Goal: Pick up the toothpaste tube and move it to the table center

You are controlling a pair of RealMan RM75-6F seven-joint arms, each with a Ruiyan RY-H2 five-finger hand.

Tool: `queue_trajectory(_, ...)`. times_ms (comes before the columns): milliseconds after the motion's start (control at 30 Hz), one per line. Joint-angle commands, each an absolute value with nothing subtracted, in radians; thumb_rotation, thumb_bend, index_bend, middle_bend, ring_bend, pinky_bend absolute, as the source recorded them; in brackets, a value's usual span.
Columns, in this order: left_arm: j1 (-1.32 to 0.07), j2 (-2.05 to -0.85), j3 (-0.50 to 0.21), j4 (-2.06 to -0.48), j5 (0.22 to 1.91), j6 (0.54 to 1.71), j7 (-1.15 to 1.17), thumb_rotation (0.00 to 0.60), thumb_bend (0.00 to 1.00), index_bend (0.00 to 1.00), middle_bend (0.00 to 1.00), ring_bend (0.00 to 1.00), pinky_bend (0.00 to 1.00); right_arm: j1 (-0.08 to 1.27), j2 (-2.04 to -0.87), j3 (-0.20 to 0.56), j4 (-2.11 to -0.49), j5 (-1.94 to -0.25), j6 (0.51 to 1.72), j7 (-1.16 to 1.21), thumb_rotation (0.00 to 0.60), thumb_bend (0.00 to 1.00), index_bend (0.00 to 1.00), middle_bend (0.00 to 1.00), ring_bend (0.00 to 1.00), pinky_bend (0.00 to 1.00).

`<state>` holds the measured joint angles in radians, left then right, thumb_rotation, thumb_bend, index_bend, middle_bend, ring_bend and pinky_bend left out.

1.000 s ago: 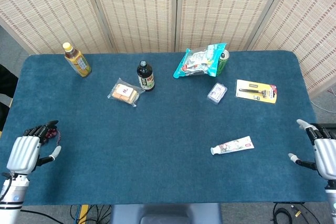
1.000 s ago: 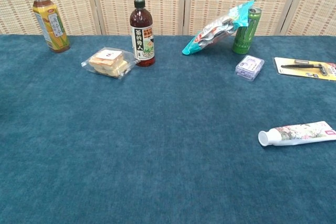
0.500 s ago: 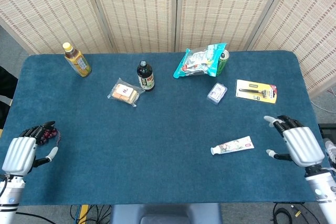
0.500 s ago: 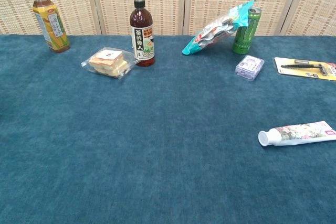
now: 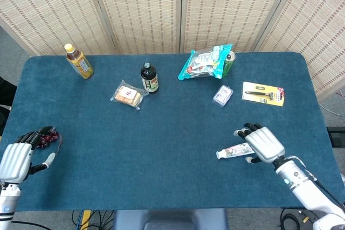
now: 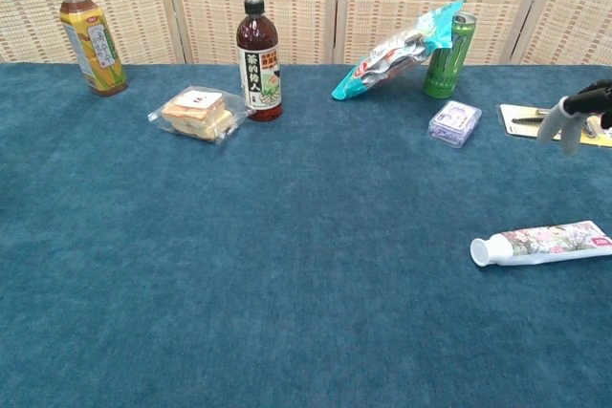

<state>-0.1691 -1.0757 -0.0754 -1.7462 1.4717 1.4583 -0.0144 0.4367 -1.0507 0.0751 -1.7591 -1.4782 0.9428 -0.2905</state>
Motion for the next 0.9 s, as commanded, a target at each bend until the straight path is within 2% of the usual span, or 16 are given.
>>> queue_trajectory(33, -0.167, -1.079, -0.075, -1.74, 1.468, 1.457, -0.021, 0.6, 0.27, 0.17, 0.29, 0.27, 0.27, 0.468, -1.101, 0.07, -1.714, -1.441, 0.902, -0.321, 0.6, 0.11, 0.29, 0.37, 0.2, 0.28)
queue_trajectory(233, -0.161, -1.084, -0.071, -1.724, 1.457, 1.449, -0.031, 0.6, 0.27, 0.17, 0.29, 0.27, 0.27, 0.503, -1.188, 0.061, -1.631, -1.407, 0.862, -0.345, 0.6, 0.12, 0.29, 0.37, 0.2, 0.28)
queue_trajectory(367, -0.159, -1.087, -0.071, -1.714, 1.453, 1.446, -0.039, 0.6, 0.27, 0.17, 0.29, 0.27, 0.27, 0.518, -1.235, 0.055, -1.589, -1.401, 0.859, -0.35, 0.6, 0.17, 0.29, 0.37, 0.2, 0.28)
queue_trajectory(633, -0.156, -1.094, -0.07, -1.703, 1.449, 1.441, -0.05, 0.6, 0.27, 0.17, 0.29, 0.27, 0.27, 0.53, -1.286, 0.033, -1.543, -1.389, 0.849, -0.346, 0.6, 0.25, 0.3, 0.37, 0.2, 0.28)
queue_trajectory(900, -0.157, -1.104, -0.069, -1.692, 1.45, 1.436, -0.058, 0.6, 0.27, 0.17, 0.29, 0.27, 0.27, 0.529, -1.324, 0.012, -1.502, -1.391, 0.854, -0.33, 0.6, 0.31, 0.35, 0.38, 0.2, 0.28)
